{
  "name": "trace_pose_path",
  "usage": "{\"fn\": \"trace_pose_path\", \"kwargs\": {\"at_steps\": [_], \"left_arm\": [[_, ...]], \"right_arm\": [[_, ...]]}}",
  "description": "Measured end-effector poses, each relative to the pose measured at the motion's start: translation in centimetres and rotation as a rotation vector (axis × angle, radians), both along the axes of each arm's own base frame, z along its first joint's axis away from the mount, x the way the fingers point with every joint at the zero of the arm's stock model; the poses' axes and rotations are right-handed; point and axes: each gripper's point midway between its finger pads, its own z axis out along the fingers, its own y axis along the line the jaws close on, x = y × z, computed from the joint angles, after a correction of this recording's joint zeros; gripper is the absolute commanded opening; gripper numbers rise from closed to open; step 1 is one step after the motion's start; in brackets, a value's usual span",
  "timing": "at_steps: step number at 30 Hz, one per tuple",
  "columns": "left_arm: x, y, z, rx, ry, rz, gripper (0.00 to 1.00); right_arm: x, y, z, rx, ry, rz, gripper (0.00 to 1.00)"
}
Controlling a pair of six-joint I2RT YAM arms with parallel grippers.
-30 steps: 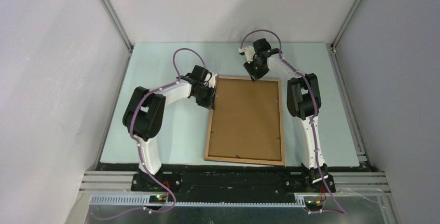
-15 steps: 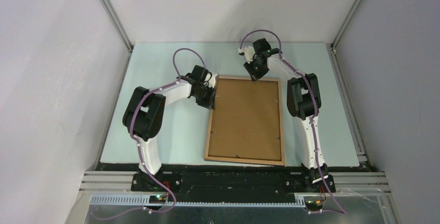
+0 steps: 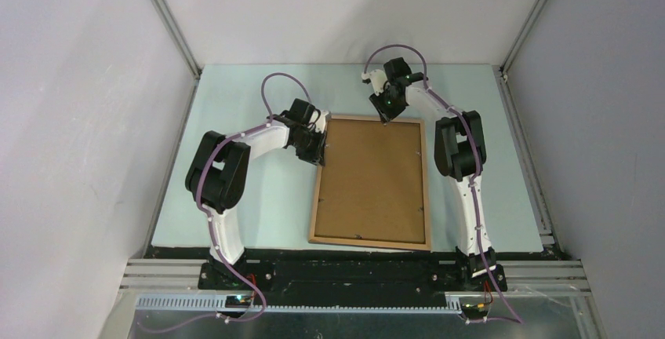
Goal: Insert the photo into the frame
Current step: Install the photo frame at the center of the board.
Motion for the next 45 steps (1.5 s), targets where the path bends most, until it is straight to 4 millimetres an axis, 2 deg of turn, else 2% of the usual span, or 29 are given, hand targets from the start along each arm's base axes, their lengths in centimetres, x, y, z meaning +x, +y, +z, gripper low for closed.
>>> {"fn": "trace_pose_path", "kwargs": {"at_steps": [9, 22, 26, 31, 34, 37, 40, 45], "left_arm": [[0.0, 0.0, 0.0, -0.001, 0.003, 0.008, 0.00], [0.0, 0.0, 0.0, -0.026, 0.035, 0.050, 0.00], [0.0, 0.0, 0.0, -0.031, 0.038, 0.052, 0.00], [0.0, 0.0, 0.0, -0.033, 0.040, 0.054, 0.00], [0.0, 0.0, 0.0, -0.034, 0.042, 0.059, 0.00], [0.0, 0.1, 0.0, -0.038, 0.046, 0.066, 0.00], [0.0, 0.1, 0.0, -0.041, 0.050, 0.073, 0.00], [0.1, 0.2, 0.0, -0.051, 0.056, 0.082, 0.00]], "right_arm": [[0.0, -0.9, -0.1, 0.005, 0.018, -0.053, 0.60], [-0.3, -1.5, 0.1, 0.062, 0.062, -0.140, 0.68], [-0.4, -1.9, 1.6, 0.130, 0.076, -0.178, 0.68], [-1.3, -3.2, 5.7, 0.215, 0.052, -0.218, 0.68], [-2.5, -4.7, 7.7, 0.238, 0.037, -0.243, 0.67], [-4.2, -6.5, 8.3, 0.248, 0.040, -0.276, 0.66], [-7.2, -8.7, 7.0, 0.239, 0.085, -0.322, 0.66], [-13.7, -11.4, 3.5, 0.204, 0.209, -0.385, 0.65]]}}
